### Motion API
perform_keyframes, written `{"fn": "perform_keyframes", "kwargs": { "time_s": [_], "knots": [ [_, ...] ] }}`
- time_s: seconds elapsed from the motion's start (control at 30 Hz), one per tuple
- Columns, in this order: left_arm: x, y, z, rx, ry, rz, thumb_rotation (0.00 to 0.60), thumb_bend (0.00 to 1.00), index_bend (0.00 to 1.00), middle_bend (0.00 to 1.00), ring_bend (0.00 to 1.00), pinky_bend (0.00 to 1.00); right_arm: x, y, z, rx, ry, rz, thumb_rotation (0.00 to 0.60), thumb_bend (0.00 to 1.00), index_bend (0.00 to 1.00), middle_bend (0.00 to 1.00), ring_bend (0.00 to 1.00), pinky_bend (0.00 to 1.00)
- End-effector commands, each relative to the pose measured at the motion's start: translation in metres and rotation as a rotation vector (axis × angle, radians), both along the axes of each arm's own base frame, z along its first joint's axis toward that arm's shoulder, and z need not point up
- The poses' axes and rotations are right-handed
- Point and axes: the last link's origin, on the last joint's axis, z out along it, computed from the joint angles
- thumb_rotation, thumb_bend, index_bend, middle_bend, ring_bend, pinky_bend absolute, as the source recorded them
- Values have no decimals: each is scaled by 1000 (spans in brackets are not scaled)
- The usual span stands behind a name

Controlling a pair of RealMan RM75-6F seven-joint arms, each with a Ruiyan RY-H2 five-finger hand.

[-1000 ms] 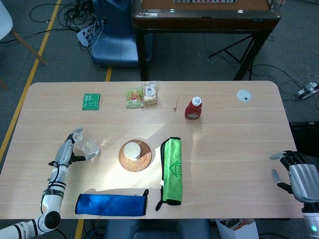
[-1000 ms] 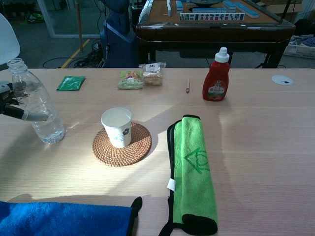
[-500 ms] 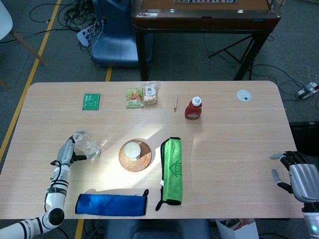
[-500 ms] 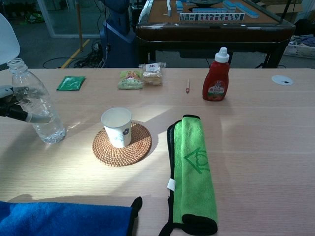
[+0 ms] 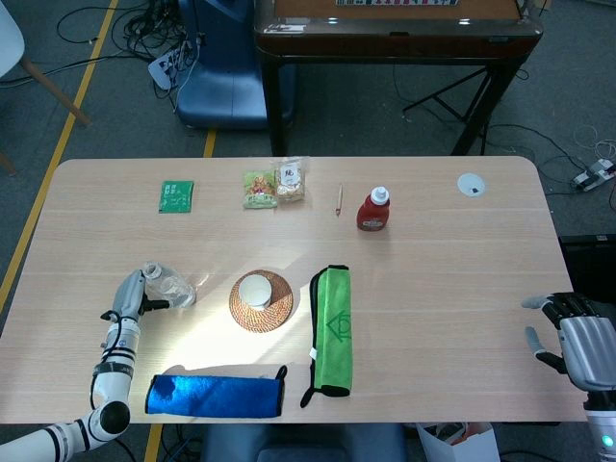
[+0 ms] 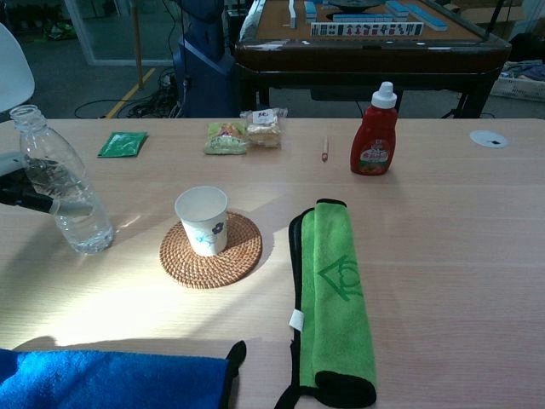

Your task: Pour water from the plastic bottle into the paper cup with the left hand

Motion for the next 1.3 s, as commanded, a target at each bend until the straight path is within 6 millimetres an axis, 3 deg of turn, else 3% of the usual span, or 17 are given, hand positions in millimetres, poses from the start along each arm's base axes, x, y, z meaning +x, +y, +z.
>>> {"fn": "perform_keyframes", "kwargs": {
  "time_s": [0.03, 0.5, 0.97, 1.3],
  "knots": [
    [1, 0, 0, 9, -2, -3, 600, 47, 455, 429, 293, 153, 0, 0, 0, 0, 0, 0, 600, 447, 390, 400, 285, 257],
    [22, 1, 7, 101, 41, -108, 600, 47, 632, 659, 465, 269, 0, 0, 0, 0, 0, 0, 600, 447, 391, 403, 288, 257],
    [55, -7, 12, 41, 535, -322, 600, 47, 680, 742, 510, 362, 1, 1, 0, 3, 0, 0, 600, 447, 391, 404, 288, 257],
    [70, -3, 8, 6, 789, -377, 600, 47, 683, 754, 519, 383, 0, 1, 0, 5, -2, -5, 600, 447, 391, 404, 288, 257]
  ]
}}
